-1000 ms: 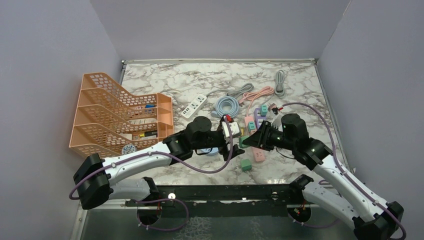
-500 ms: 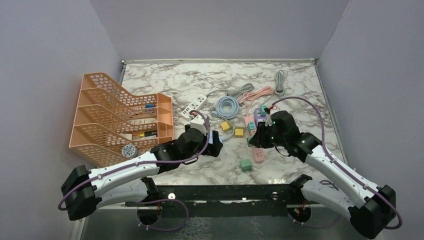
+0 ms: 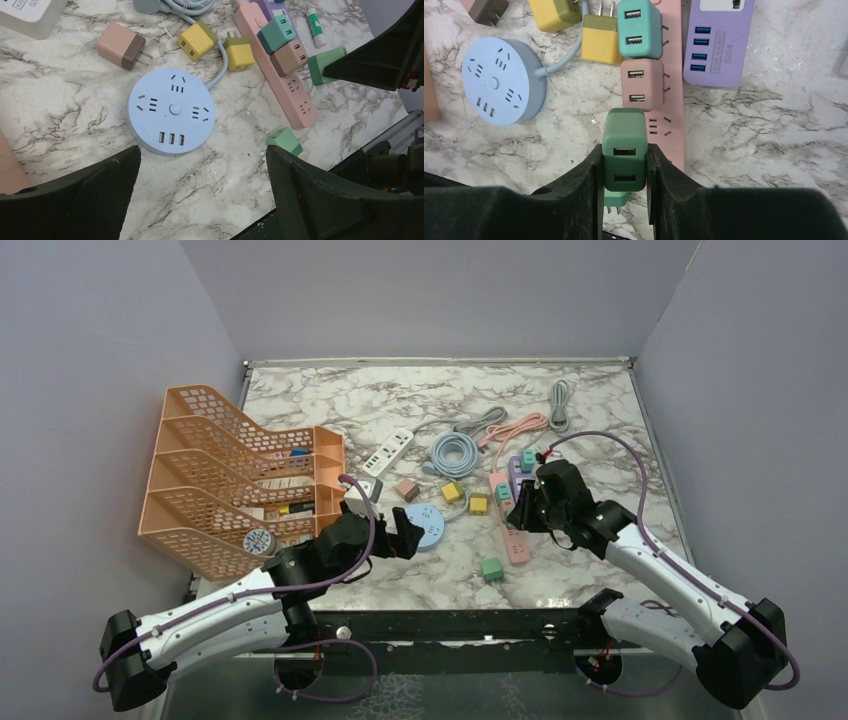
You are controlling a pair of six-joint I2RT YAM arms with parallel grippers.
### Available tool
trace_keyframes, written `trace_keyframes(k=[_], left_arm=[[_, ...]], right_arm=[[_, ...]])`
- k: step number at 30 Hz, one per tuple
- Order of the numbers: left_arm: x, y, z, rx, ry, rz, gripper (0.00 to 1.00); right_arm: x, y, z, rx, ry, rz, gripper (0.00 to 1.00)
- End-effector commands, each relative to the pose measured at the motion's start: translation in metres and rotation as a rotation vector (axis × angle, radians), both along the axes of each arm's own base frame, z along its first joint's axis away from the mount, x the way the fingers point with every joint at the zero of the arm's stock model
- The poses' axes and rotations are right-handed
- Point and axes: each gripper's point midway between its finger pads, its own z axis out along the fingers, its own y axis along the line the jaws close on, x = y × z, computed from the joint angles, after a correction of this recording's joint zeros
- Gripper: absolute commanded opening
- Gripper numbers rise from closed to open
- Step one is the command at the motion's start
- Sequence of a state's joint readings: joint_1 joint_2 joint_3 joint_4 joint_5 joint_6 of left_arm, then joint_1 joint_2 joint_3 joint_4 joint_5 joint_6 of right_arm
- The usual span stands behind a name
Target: Insert the plug
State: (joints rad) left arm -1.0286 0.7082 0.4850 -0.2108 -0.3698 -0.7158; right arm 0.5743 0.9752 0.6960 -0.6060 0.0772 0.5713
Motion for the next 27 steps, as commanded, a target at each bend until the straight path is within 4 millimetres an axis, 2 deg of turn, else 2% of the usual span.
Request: trace_keyframes(k=[1, 4, 7, 14, 20, 27], left_arm=[[-0.005, -0.005, 0.003, -0.018, -0.074, -0.089, 0.97], [-0.007, -0.005, -0.002, -0.033, -0.104, -0.108, 0.96], [-0.005, -0.002, 0.004, -0.052, -0.137, -0.097, 0.96], [-0.003, -0.001, 0.008, -0.087, -0.159, -0.078, 0.96], [-0.001, -0.009, 0.003, -0.085, -0.143, -0.091, 0.96], [0.018, -0.01, -0.01, -0.069, -0.186, -0.013, 0.97]], right_arm=[[0.004, -0.009, -0.003, -0.034, -0.027, -0.028, 0.01], [0.003, -0.008, -0.006, -0.03, -0.038, -0.014, 0.01], [0.004, -0.007, -0.006, -0.024, -0.038, -0.02, 0.01], [0.009, -0.027, -0.018, -0.094, -0.054, -0.115, 0.01], [0.011, -0.019, -0.024, -0.091, -0.041, -0.072, 0.01], [-0.011, -0.009, -0.037, -0.043, 0.07, -0.027, 0.01]])
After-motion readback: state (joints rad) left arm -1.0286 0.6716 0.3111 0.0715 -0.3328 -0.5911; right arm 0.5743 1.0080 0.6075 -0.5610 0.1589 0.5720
